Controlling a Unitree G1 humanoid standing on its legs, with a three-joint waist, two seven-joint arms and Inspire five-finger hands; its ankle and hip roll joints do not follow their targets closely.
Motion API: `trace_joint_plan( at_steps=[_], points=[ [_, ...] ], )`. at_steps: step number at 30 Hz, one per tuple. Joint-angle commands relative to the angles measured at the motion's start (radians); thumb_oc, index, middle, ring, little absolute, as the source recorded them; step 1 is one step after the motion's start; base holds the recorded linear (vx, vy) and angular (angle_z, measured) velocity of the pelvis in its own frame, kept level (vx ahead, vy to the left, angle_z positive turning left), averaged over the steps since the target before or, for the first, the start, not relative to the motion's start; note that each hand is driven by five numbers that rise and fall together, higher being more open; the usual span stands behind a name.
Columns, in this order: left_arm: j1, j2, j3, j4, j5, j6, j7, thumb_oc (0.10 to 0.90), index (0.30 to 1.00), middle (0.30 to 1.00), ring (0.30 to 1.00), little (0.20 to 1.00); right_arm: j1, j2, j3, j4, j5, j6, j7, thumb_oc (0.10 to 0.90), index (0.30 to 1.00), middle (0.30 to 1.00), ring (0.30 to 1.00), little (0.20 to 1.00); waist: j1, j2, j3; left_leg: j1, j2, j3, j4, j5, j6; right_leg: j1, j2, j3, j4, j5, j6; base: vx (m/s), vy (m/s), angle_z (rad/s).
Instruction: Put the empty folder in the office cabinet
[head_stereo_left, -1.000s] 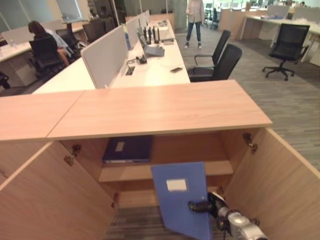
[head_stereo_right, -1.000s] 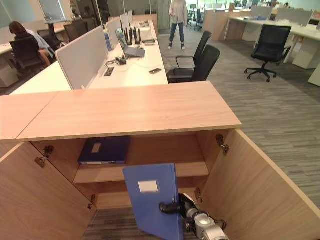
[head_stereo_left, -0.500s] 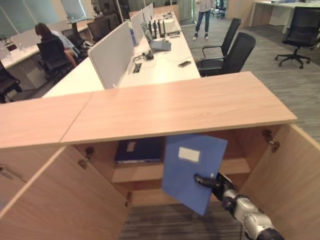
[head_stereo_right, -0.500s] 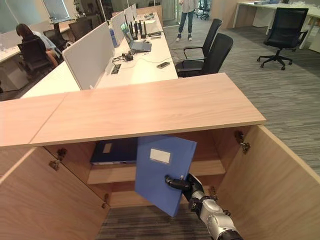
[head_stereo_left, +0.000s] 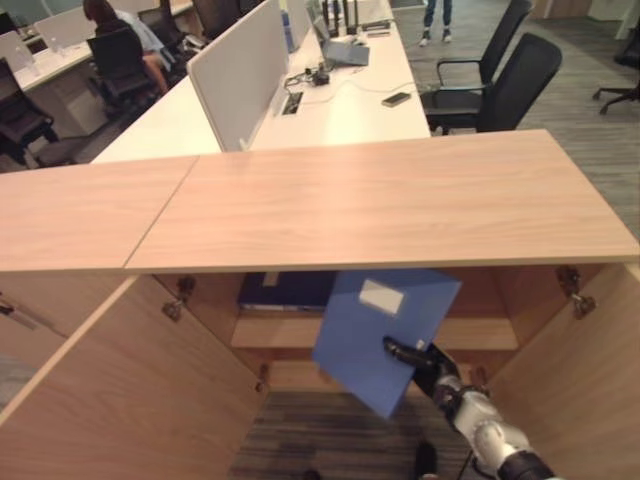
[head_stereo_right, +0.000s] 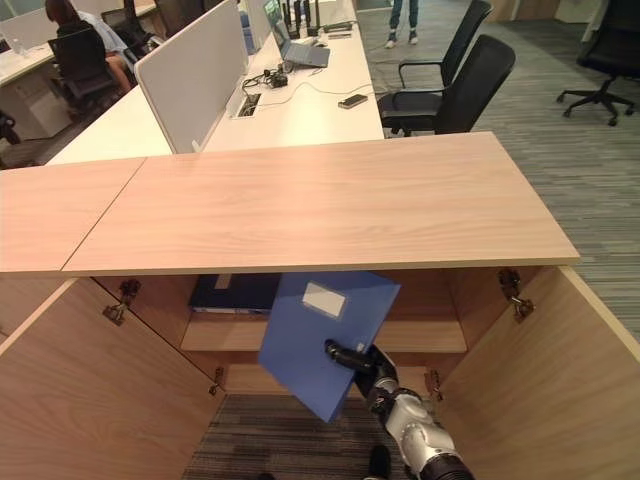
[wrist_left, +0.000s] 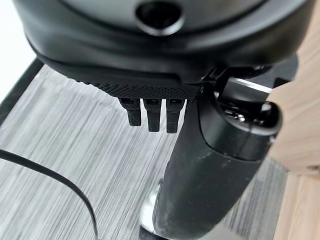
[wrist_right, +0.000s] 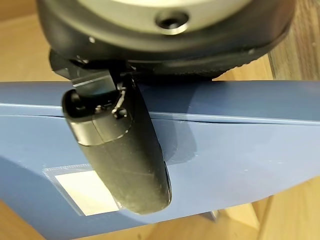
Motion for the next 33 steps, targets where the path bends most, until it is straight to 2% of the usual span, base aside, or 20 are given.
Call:
trace_joint_plan(
  at_steps=[1,4,6,7,8,9,10,11,12,13,14,15,17,19,20,22,27,33],
  points=[
    [-0.059,0.089,-0.010,-0.009,-0.055,-0.015,0.008,0.800,0.900,0.900,0.900,0.900,-0.108,0.058,-0.054,-0.154,0.079,-0.118,0.048,0.400,0.300,0.300,0.300,0.300,-0.011,-0.061,-0.028,0.103,-0.022,-0.016,0.000,-0.094,-0.032,-0.083,-0.042,0.007,0.068,-0.056,0.015,0.04,-0.124,0.19],
    [-0.082,0.084,-0.043,-0.045,-0.080,-0.022,0.013,0.800,0.900,0.900,0.900,0.900,-0.125,0.031,-0.057,-0.209,0.105,-0.138,0.053,0.400,0.300,0.300,0.300,0.300,-0.017,-0.043,-0.010,0.075,0.026,-0.025,0.000,-0.078,-0.054,-0.166,-0.041,0.000,0.190,-0.113,-0.004,0.04,-0.189,0.03],
    [-0.088,0.081,-0.051,-0.053,-0.084,-0.024,0.016,0.800,0.900,0.900,0.900,0.900,-0.127,0.028,-0.061,-0.213,0.117,-0.143,0.055,0.400,0.300,0.300,0.300,0.300,-0.017,-0.039,-0.007,0.070,0.035,-0.027,0.000,-0.075,-0.057,-0.184,-0.042,-0.002,0.219,-0.127,-0.010,0.08,-0.158,-0.02],
    [-0.090,0.079,-0.060,-0.065,-0.095,-0.023,0.016,0.800,0.900,0.900,0.900,0.900,-0.130,0.014,-0.071,-0.226,0.136,-0.157,0.048,0.400,0.300,0.300,0.300,0.300,-0.015,-0.032,0.003,0.071,0.059,-0.022,0.000,-0.065,-0.066,-0.182,-0.031,-0.001,0.252,-0.173,-0.027,0.14,-0.241,0.10],
    [-0.092,0.079,-0.062,-0.067,-0.100,-0.022,0.017,0.800,0.900,0.900,0.900,0.900,-0.129,0.013,-0.080,-0.232,0.154,-0.166,0.045,0.400,0.300,0.300,0.300,0.300,-0.014,-0.031,0.014,0.059,0.074,-0.015,0.028,-0.053,-0.069,-0.169,-0.027,-0.002,0.259,-0.193,-0.042,0.11,-0.193,0.20],
    [-0.092,0.079,-0.062,-0.067,-0.100,-0.022,0.017,0.800,0.900,0.900,0.900,0.900,-0.129,0.013,-0.080,-0.232,0.154,-0.166,0.045,0.400,0.300,0.300,0.300,0.300,-0.015,-0.032,0.013,0.055,0.073,-0.016,0.028,-0.052,-0.069,-0.170,-0.028,-0.003,0.256,-0.190,-0.042,0.01,-0.145,0.24],
    [-0.098,0.080,-0.066,-0.073,-0.106,-0.023,0.025,0.800,0.900,0.900,0.900,0.900,-0.131,0.011,-0.093,-0.238,0.173,-0.179,0.039,0.400,0.300,0.300,0.300,0.300,-0.013,-0.035,0.034,0.011,0.085,-0.009,0.122,-0.043,-0.071,-0.155,-0.024,-0.005,0.258,-0.207,-0.057,-0.05,-0.209,0.38],
    [-0.103,0.078,-0.076,-0.085,-0.113,-0.022,0.029,0.800,0.900,0.900,0.900,0.900,-0.140,0.012,-0.111,-0.236,0.198,-0.201,0.024,0.400,0.300,0.300,0.300,0.300,-0.003,-0.044,0.070,-0.069,0.081,-0.003,0.255,-0.013,-0.062,-0.126,-0.022,-0.025,0.242,-0.224,-0.082,-0.05,-0.210,0.39],
    [-0.103,0.078,-0.076,-0.085,-0.113,-0.022,0.029,0.800,0.900,0.900,0.900,0.900,-0.140,0.012,-0.111,-0.236,0.198,-0.201,0.024,0.400,0.300,0.300,0.300,0.300,-0.004,-0.044,0.070,-0.070,0.082,-0.004,0.256,-0.014,-0.062,-0.125,-0.021,-0.026,0.242,-0.224,-0.082,-0.05,-0.210,0.40],
    [-0.106,0.081,-0.084,-0.094,-0.122,-0.022,0.035,0.800,0.900,0.900,0.900,0.900,-0.169,0.011,-0.128,-0.240,0.219,-0.213,0.010,0.400,0.300,0.300,0.300,0.300,0.010,-0.047,0.096,-0.152,0.040,-0.012,0.301,-0.019,-0.048,-0.109,-0.019,-0.028,0.232,-0.233,-0.091,-0.01,-0.072,0.28],
    [-0.106,0.082,-0.084,-0.094,-0.122,-0.022,0.035,0.800,0.900,0.900,0.900,0.900,-0.169,0.012,-0.128,-0.239,0.219,-0.213,0.010,0.400,0.300,0.300,0.300,0.300,0.009,-0.047,0.095,-0.155,0.039,-0.014,0.302,-0.019,-0.048,-0.110,-0.020,-0.029,0.232,-0.233,-0.091,0.07,-0.114,0.31],
    [-0.108,0.083,-0.086,-0.088,-0.113,-0.020,0.038,0.800,0.900,0.900,0.900,0.900,-0.183,0.017,-0.148,-0.255,0.245,-0.223,0.005,0.400,0.300,0.300,0.300,0.300,0.017,-0.050,0.106,-0.214,0.015,-0.008,0.278,-0.053,-0.048,-0.096,-0.017,-0.018,0.229,-0.257,-0.085,0.10,-0.053,0.26],
    [-0.107,0.086,-0.086,-0.088,-0.110,-0.019,0.040,0.800,0.900,0.900,0.900,0.900,-0.196,0.021,-0.156,-0.265,0.263,-0.240,-0.002,0.400,0.300,0.300,0.300,0.300,0.026,-0.048,0.113,-0.249,0.000,-0.004,0.263,-0.036,-0.044,-0.093,-0.014,-0.018,0.226,-0.260,-0.088,0.06,-0.035,0.27],
    [-0.102,0.094,-0.079,-0.086,-0.112,-0.020,0.046,0.800,0.900,0.900,0.900,0.900,-0.210,0.034,-0.168,-0.276,0.284,-0.262,-0.010,0.400,0.300,0.300,0.300,0.300,0.041,-0.042,0.129,-0.286,-0.019,0.005,0.241,-0.001,-0.049,-0.095,-0.001,-0.006,0.235,-0.267,-0.092,0.00,0.026,0.04],
    [-0.090,0.094,-0.072,-0.077,-0.102,-0.016,0.047,0.800,0.900,0.900,0.900,0.900,-0.230,0.064,-0.175,-0.262,0.315,-0.283,-0.015,0.400,0.300,0.300,0.300,0.300,0.047,-0.032,0.142,-0.289,-0.018,0.014,0.218,0.030,-0.037,-0.118,0.011,0.003,0.252,-0.250,-0.099,-0.04,0.060,-0.11],
    [-0.087,0.095,-0.073,-0.074,-0.097,-0.017,0.049,0.800,0.900,0.900,0.900,0.900,-0.239,0.076,-0.173,-0.260,0.324,-0.287,-0.019,0.400,0.300,0.300,0.300,0.300,0.047,-0.029,0.150,-0.287,-0.018,0.016,0.217,0.029,-0.035,-0.126,0.013,0.008,0.266,-0.249,-0.100,-0.03,0.073,-0.35],
    [-0.100,0.095,-0.089,-0.086,-0.098,-0.027,0.073,0.800,0.900,0.900,0.900,0.900,-0.317,0.139,-0.216,-0.302,0.418,-0.364,-0.018,0.400,0.300,0.300,0.300,0.300,0.042,-0.007,0.193,-0.297,-0.035,0.029,0.219,-0.005,-0.025,-0.216,0.007,0.058,0.347,-0.279,-0.097,-0.03,0.097,-0.26],
    [-0.130,0.082,-0.164,-0.149,-0.132,-0.042,0.098,0.800,0.900,0.900,0.900,0.900,-0.436,0.196,-0.268,-0.308,0.490,-0.472,-0.061,0.400,0.300,0.300,0.300,0.300,0.039,0.003,0.247,-0.441,-0.061,0.030,0.355,-0.065,0.005,-0.345,-0.020,0.091,0.440,-0.291,-0.095,-0.11,0.063,-0.05]
  ],
)
